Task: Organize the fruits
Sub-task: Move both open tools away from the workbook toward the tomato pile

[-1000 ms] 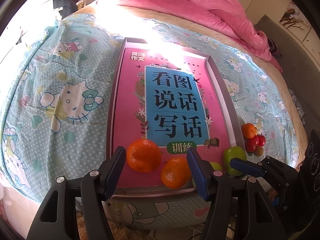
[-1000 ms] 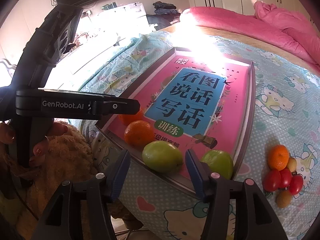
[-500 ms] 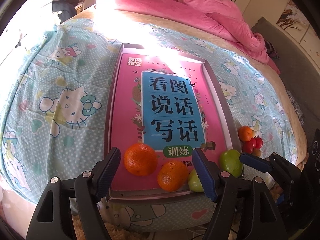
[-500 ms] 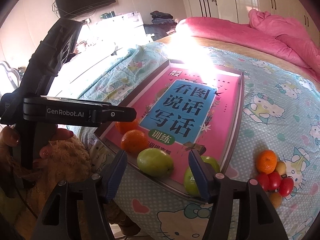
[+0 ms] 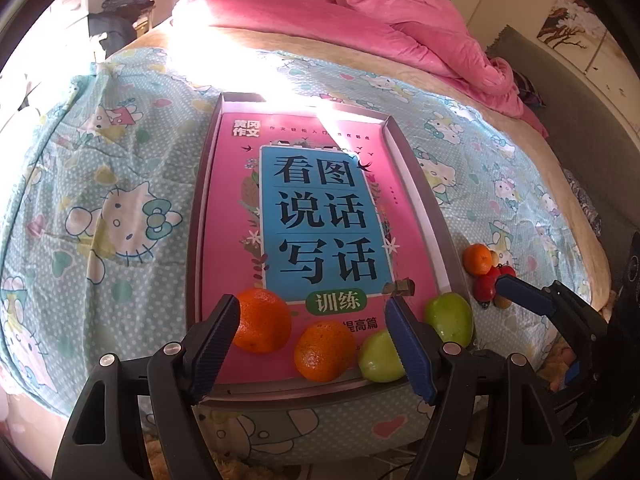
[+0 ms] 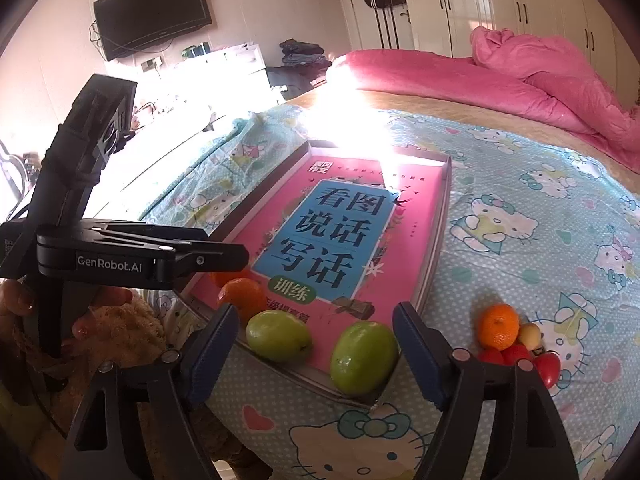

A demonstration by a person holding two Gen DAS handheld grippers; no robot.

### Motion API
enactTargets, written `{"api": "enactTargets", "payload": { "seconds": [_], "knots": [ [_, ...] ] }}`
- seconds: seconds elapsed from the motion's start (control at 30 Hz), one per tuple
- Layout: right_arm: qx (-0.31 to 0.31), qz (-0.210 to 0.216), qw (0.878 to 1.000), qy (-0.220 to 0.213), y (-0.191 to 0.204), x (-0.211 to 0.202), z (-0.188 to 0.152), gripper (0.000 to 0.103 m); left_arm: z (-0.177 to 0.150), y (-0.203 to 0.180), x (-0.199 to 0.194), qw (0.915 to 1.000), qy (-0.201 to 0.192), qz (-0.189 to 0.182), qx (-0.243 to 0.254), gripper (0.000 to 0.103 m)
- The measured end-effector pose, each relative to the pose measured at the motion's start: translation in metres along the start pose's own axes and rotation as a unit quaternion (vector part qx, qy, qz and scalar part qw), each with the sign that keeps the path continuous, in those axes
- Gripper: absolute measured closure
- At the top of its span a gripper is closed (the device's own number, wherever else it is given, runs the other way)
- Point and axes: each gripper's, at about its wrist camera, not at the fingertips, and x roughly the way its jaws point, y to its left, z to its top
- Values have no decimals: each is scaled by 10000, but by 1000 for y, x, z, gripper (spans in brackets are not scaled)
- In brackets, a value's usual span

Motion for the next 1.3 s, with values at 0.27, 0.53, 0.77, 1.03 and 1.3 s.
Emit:
{"api": "enactTargets", "payload": {
  "seconds": [0.27, 0.53, 0.77, 1.03, 1.3],
  "knots": [
    [101, -114, 9998, -143, -11, -11, 1, 22, 0, -4, -2, 10000, -45, -24, 68, 27],
    [253, -259, 9990, -276, -23, -22, 1, 19, -2, -14, -2, 9997, -115, -117, 169, 27],
    [347, -359, 9978, -429, -30, -32, 1, 16, -6, -26, -3, 9992, -166, -239, 281, 27],
    [435, -438, 9967, -521, -38, -40, 0, 15, -10, -40, -3, 9984, -181, -300, 439, 27],
    [537, -541, 9953, -602, -49, -52, -3, 15, -10, -44, -7, 9982, -255, -345, 411, 27]
  ]
}}
